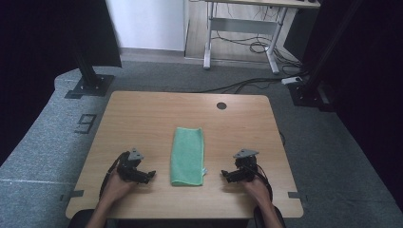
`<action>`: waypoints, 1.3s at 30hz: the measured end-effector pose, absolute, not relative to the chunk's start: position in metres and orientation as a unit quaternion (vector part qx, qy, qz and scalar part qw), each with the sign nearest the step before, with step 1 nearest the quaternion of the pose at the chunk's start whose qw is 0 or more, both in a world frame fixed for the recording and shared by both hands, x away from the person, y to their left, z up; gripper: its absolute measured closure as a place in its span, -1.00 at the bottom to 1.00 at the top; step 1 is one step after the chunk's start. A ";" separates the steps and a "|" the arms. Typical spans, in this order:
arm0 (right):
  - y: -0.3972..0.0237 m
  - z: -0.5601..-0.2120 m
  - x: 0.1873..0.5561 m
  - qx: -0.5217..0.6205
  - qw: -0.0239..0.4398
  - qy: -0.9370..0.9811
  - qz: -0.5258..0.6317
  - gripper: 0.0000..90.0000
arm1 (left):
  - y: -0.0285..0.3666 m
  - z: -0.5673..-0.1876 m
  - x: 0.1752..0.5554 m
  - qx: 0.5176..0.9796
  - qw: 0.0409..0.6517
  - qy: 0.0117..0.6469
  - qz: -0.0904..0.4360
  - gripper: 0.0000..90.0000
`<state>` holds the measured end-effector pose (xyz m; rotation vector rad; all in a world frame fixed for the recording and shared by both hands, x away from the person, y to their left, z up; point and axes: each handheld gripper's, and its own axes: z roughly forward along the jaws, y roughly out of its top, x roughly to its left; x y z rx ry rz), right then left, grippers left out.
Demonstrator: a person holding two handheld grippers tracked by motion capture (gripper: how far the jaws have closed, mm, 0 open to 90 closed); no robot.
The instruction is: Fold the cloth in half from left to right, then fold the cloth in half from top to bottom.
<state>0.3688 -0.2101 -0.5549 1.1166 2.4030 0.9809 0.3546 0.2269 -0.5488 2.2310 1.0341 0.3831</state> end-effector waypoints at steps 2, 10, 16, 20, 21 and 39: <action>-0.210 -0.556 0.369 0.390 0.158 0.836 0.352 -1.00 | 0.227 -0.549 0.355 0.849 0.321 0.394 0.146 -1.00; -0.209 -0.557 0.368 0.395 0.162 0.833 0.352 -1.00 | 0.227 -0.549 0.354 0.847 0.319 0.399 0.147 -1.00; -0.209 -0.557 0.368 0.395 0.162 0.833 0.352 -1.00 | 0.226 -0.549 0.354 0.846 0.319 0.400 0.148 -1.00; -0.209 -0.557 0.368 0.395 0.162 0.833 0.353 -1.00 | 0.226 -0.549 0.354 0.845 0.319 0.402 0.149 -1.00; -0.209 -0.557 0.368 0.395 0.162 0.833 0.353 -1.00 | 0.226 -0.549 0.355 0.845 0.319 0.402 0.149 -1.00; -0.211 -0.555 0.368 0.397 0.156 0.832 0.356 -0.98 | 0.222 -0.548 0.357 0.841 0.318 0.410 0.151 -1.00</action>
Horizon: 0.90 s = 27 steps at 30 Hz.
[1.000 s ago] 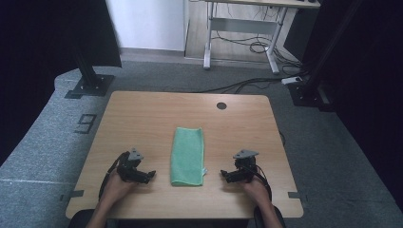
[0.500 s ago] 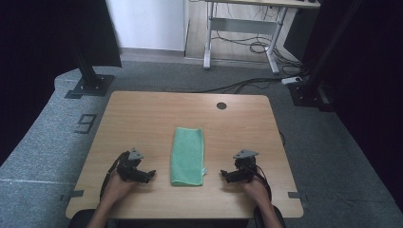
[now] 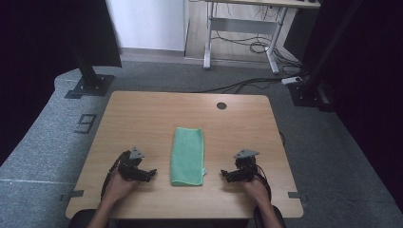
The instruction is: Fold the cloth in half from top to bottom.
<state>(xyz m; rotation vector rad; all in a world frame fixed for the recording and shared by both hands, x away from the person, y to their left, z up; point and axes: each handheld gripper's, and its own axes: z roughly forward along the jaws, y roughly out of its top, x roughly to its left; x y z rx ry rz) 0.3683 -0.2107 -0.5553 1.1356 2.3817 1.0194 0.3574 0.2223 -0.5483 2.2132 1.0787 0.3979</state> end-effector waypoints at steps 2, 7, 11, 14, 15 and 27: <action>-0.211 -0.555 0.368 0.398 0.152 0.831 0.358 -0.97 | 0.221 -0.547 0.358 0.842 0.318 0.408 0.152 -1.00; -0.207 -0.552 0.369 0.396 0.152 0.830 0.363 -0.97 | 0.217 -0.543 0.360 0.840 0.324 0.406 0.155 -1.00; -0.201 -0.548 0.371 0.390 0.153 0.830 0.369 -0.97 | 0.213 -0.539 0.362 0.841 0.328 0.402 0.156 -1.00; -0.196 -0.546 0.373 0.387 0.151 0.830 0.372 -0.97 | 0.209 -0.536 0.365 0.840 0.332 0.400 0.155 -0.99; -0.193 -0.545 0.374 0.386 0.150 0.829 0.377 -0.96 | 0.208 -0.536 0.365 0.840 0.332 0.400 0.156 -0.99; -0.173 -0.537 0.383 0.378 0.141 0.828 0.389 -0.92 | 0.187 -0.527 0.377 0.843 0.340 0.386 0.156 -0.98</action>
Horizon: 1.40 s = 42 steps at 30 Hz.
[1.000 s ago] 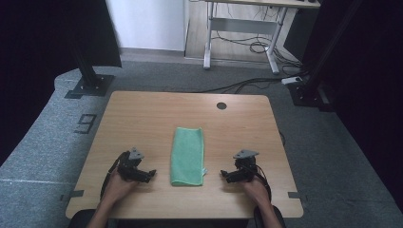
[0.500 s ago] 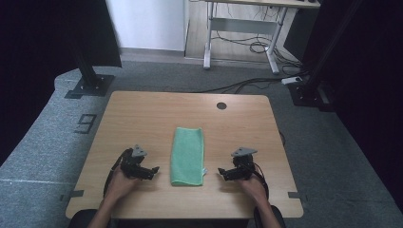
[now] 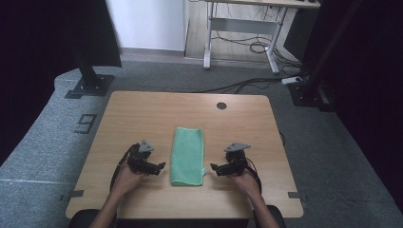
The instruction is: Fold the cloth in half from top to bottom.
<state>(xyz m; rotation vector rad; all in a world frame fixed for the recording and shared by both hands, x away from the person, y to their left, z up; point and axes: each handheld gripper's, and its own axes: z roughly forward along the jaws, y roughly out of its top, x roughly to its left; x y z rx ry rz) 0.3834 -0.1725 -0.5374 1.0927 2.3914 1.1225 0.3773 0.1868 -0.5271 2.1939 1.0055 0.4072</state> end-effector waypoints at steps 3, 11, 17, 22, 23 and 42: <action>-0.165 -0.536 0.387 0.374 0.142 0.831 0.388 -0.92 | 0.176 -0.526 0.383 0.847 0.340 0.378 0.157 -0.98; -0.138 -0.534 0.400 0.364 0.142 0.835 0.389 -0.90 | 0.159 -0.529 0.397 0.845 0.337 0.381 0.164 -0.94; -0.121 -0.544 0.409 0.355 0.150 0.851 0.356 -0.86 | 0.154 -0.543 0.401 0.857 0.307 0.378 0.167 -0.94; -0.121 -0.550 0.408 0.361 0.143 0.851 0.353 -0.83 | 0.155 -0.545 0.400 0.853 0.314 0.384 0.162 -0.93; -0.122 -0.551 0.407 0.360 0.139 0.852 0.353 -0.83 | 0.155 -0.544 0.398 0.856 0.312 0.380 0.161 -0.93; -0.121 -0.551 0.371 0.335 0.131 0.863 0.355 -0.81 | 0.159 -0.534 0.368 0.873 0.301 0.353 0.151 -0.92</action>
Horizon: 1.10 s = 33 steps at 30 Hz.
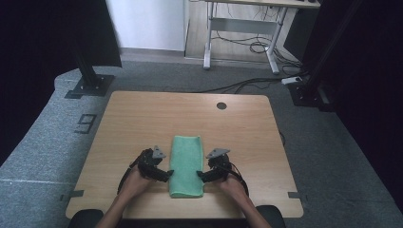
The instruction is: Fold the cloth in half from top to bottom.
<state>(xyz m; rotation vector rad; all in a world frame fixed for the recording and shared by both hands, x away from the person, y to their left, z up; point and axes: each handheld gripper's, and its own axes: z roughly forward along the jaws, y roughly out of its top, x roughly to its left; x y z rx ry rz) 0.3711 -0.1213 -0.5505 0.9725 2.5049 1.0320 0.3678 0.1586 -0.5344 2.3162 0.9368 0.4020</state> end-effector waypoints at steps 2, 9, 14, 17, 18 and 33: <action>-0.121 -0.551 0.371 0.335 0.130 0.862 0.357 -0.81 | 0.161 -0.533 0.372 0.865 0.313 0.364 0.148 -0.92; -0.122 -0.551 0.372 0.333 0.130 0.862 0.358 -0.81 | 0.160 -0.544 0.382 0.859 0.318 0.376 0.141 -0.92; -0.122 -0.551 0.372 0.332 0.128 0.863 0.359 -0.80 | 0.162 -0.549 0.383 0.853 0.329 0.379 0.142 -1.00; -0.122 -0.550 0.372 0.329 0.125 0.865 0.358 -0.73 | 0.162 -0.549 0.384 0.854 0.328 0.380 0.139 -1.00; -0.122 -0.549 0.373 0.326 0.122 0.867 0.357 -0.71 | 0.162 -0.549 0.384 0.854 0.327 0.381 0.138 -1.00; -0.129 -0.528 0.420 0.367 0.102 0.841 0.383 -0.49 | 0.162 -0.549 0.383 0.852 0.326 0.385 0.139 -1.00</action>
